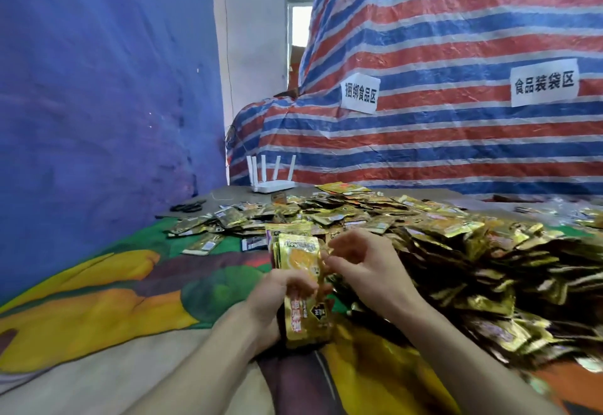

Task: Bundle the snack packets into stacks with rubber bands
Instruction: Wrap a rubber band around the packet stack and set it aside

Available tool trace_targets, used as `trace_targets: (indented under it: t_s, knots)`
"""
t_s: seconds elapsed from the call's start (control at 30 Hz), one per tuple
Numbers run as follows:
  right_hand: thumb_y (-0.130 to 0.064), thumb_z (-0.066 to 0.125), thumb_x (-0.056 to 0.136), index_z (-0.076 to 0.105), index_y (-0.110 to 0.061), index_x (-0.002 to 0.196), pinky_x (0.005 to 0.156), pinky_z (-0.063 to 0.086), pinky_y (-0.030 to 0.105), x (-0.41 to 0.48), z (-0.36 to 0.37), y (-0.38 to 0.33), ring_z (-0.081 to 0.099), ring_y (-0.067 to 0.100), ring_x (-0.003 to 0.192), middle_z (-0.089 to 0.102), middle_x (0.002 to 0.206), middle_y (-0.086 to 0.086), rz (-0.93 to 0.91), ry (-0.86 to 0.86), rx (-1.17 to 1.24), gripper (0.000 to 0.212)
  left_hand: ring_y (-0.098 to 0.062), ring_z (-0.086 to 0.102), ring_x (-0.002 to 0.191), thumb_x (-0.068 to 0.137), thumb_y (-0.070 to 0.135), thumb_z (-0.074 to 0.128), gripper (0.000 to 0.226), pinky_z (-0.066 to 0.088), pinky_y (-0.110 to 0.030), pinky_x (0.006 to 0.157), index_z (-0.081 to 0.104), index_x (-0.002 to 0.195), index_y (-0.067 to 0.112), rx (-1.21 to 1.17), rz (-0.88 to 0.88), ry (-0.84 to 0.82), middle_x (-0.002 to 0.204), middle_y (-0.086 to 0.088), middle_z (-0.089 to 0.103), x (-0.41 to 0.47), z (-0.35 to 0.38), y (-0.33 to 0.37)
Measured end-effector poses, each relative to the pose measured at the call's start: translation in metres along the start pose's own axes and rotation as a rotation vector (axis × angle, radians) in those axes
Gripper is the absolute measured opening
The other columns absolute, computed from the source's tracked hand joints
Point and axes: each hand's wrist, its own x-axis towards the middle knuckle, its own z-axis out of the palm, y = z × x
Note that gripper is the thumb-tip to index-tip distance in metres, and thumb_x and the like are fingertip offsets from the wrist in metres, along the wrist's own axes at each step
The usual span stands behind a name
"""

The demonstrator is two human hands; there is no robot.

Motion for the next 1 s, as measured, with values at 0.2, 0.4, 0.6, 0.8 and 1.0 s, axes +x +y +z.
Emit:
trace_targets:
  t_s: [0.2, 0.4, 0.6, 0.8, 1.0]
  knots:
    - [-0.011, 0.072, 0.091, 0.072, -0.017, 0.098, 0.066, 0.054, 0.014, -0.007, -0.001, -0.001, 0.067, -0.003, 0.079, 0.072, 0.088, -0.010, -0.062, 0.065, -0.086, 0.009, -0.028, 0.068, 0.063, 0.065, -0.002, 0.057, 0.026, 0.060, -0.039, 0.060, 0.072, 0.086, 0.001, -0.029, 0.008, -0.061, 0.082, -0.017, 0.070, 0.003, -0.004, -0.002]
    - [-0.006, 0.074, 0.085, 0.075, -0.014, 0.087, 0.067, 0.060, 0.022, -0.008, -0.005, -0.001, 0.071, 0.004, 0.074, 0.075, 0.079, -0.005, -0.031, 0.154, -0.017, 0.008, -0.029, 0.068, 0.070, 0.064, -0.001, 0.057, 0.041, 0.058, -0.039, 0.069, 0.080, 0.097, 0.009, -0.076, 0.062, -0.177, 0.097, -0.014, 0.071, 0.006, -0.009, -0.001]
    - [-0.008, 0.079, 0.080, 0.076, -0.028, 0.072, 0.057, 0.052, 0.015, -0.011, -0.011, -0.001, 0.070, 0.004, 0.067, 0.073, 0.068, -0.009, 0.019, 0.137, 0.021, 0.022, -0.030, 0.065, 0.074, 0.059, -0.009, 0.059, 0.053, 0.057, -0.040, 0.071, 0.077, 0.106, 0.007, -0.106, 0.064, -0.270, 0.093, -0.017, 0.069, 0.005, -0.012, 0.002]
    - [-0.007, 0.074, 0.087, 0.079, -0.014, 0.092, 0.071, 0.062, 0.041, -0.010, -0.010, 0.002, 0.075, 0.020, 0.078, 0.077, 0.081, 0.002, 0.083, 0.034, 0.145, 0.011, -0.028, 0.066, 0.080, 0.069, -0.008, 0.058, 0.054, 0.057, -0.043, 0.078, 0.069, 0.120, 0.004, -0.201, 0.054, -0.463, 0.103, -0.015, 0.064, 0.000, -0.012, 0.004]
    - [-0.007, 0.059, 0.097, 0.073, -0.028, 0.070, 0.067, 0.051, 0.025, -0.012, -0.022, -0.009, 0.064, 0.011, 0.075, 0.070, 0.078, -0.003, -0.016, -0.306, 0.109, 0.037, -0.024, 0.059, 0.088, 0.078, -0.009, 0.047, 0.051, 0.049, -0.041, 0.089, 0.055, 0.126, 0.002, -0.358, 0.055, -0.582, 0.102, -0.012, 0.057, -0.006, -0.011, 0.010]
